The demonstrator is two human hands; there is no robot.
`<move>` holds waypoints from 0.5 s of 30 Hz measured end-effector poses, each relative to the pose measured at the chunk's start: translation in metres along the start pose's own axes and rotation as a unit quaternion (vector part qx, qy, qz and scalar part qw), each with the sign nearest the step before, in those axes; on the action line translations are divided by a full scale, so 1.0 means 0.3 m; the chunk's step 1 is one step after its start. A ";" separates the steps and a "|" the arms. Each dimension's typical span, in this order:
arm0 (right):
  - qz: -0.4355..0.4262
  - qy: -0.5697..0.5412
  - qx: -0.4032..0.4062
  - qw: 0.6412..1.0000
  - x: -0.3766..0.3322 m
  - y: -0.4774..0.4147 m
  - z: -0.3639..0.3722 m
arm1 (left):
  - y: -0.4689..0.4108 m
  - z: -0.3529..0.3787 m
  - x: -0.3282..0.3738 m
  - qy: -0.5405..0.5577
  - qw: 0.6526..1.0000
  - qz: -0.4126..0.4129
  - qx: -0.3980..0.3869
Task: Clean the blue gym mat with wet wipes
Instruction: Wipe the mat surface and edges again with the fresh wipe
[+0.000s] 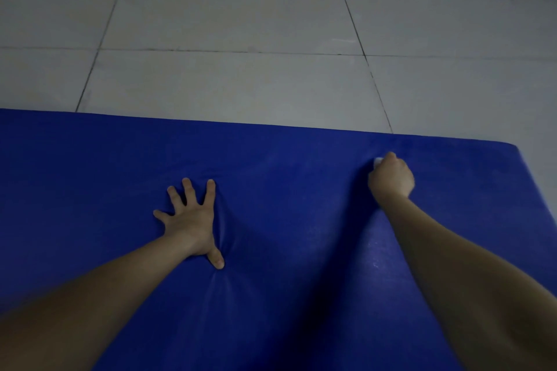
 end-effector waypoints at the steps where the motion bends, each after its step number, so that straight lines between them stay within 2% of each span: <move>1: -0.022 -0.012 -0.009 1.000 -0.070 0.021 0.024 | -0.003 0.000 0.001 -0.001 1.000 0.000 0.000; 5: -0.117 -0.049 -0.050 0.991 -0.368 0.155 0.114 | -0.005 -0.003 0.001 -0.003 1.000 -0.004 -0.006; 9: -0.232 -0.083 -0.099 0.964 -0.592 0.321 0.200 | -0.008 -0.001 0.002 -0.007 1.000 -0.003 -0.006; 13: -0.299 -0.066 -0.104 0.946 -0.595 0.323 0.204 | -0.001 -0.001 0.000 -0.008 1.000 -0.004 -0.007; 15: -0.286 -0.027 -0.084 0.954 -0.505 0.236 0.164 | 0.001 -0.003 -0.001 -0.002 1.000 -0.002 -0.007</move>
Point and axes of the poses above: each hand's wrist, its own y-axis away from the middle knuckle, its own z-axis out of the palm, x = y × z, the point moved 5 cm from there along -y, towards the middle knuckle, and after that the axes turned 8 degrees about -y, right-handed, at the moved point
